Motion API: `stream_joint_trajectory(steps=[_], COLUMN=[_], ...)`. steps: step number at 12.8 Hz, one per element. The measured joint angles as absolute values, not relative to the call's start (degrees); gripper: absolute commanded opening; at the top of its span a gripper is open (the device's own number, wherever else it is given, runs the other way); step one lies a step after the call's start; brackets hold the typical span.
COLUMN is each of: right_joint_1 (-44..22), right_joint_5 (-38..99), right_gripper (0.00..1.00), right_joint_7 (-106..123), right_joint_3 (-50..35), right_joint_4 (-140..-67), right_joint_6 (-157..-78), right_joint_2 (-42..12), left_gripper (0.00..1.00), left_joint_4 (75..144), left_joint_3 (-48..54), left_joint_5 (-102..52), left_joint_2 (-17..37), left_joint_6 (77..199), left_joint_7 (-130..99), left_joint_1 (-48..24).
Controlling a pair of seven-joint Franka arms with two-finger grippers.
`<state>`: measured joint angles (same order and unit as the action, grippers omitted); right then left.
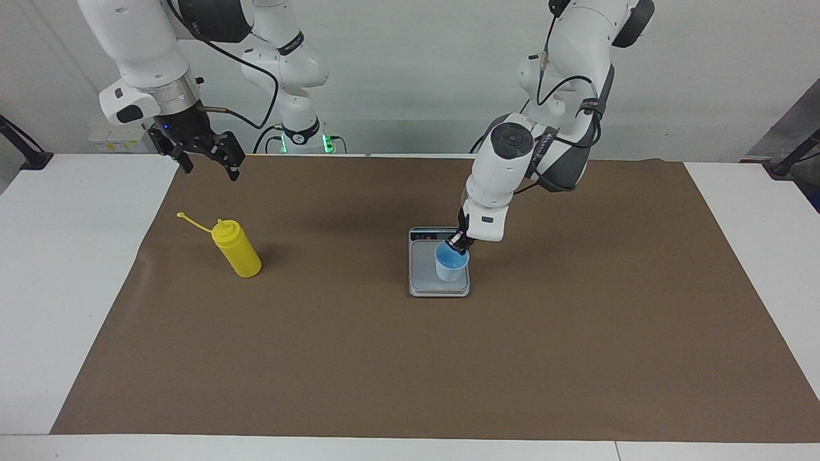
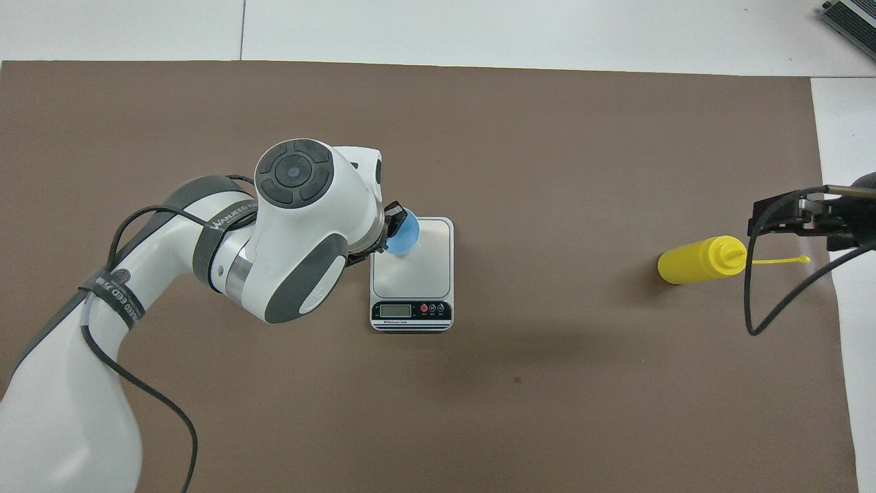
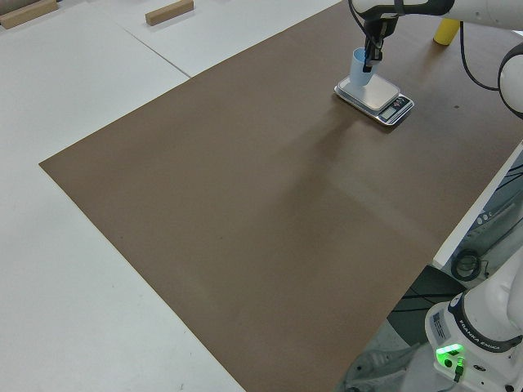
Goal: Pour seasoning into cup on scale with both arms
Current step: 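Carry the blue cup with the left gripper onto the scale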
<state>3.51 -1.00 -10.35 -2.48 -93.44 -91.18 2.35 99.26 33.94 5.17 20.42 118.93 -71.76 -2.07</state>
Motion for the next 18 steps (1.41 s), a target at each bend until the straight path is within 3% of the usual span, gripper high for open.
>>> stream_joint_trajectory(steps=[5,12,18], right_joint_1=[3.51,3.51,3.51], right_joint_5=[-1.0,-1.0,-1.0], right_gripper=[1.0,1.0,1.0], right_joint_7=[-10.35,-10.35,-10.35], right_joint_3=[-2.48,-2.48,-2.48], right_joint_4=[-93.44,-93.44,-93.44], right_joint_6=[-91.18,-91.18,-91.18], right_joint_2=[2.36,2.36,2.36], left_gripper=[0.0,0.3,0.34], left_joint_4=[100.1,101.1,100.5], left_joint_3=[33.97,33.9,33.78], left_joint_5=[5.39,6.3,7.03], left_joint_2=[20.58,20.58,20.58], left_joint_6=[120.02,121.13,119.94], left_joint_7=[-72.43,-72.66,-72.53], left_joint_1=[-2.07,-2.01,-1.93])
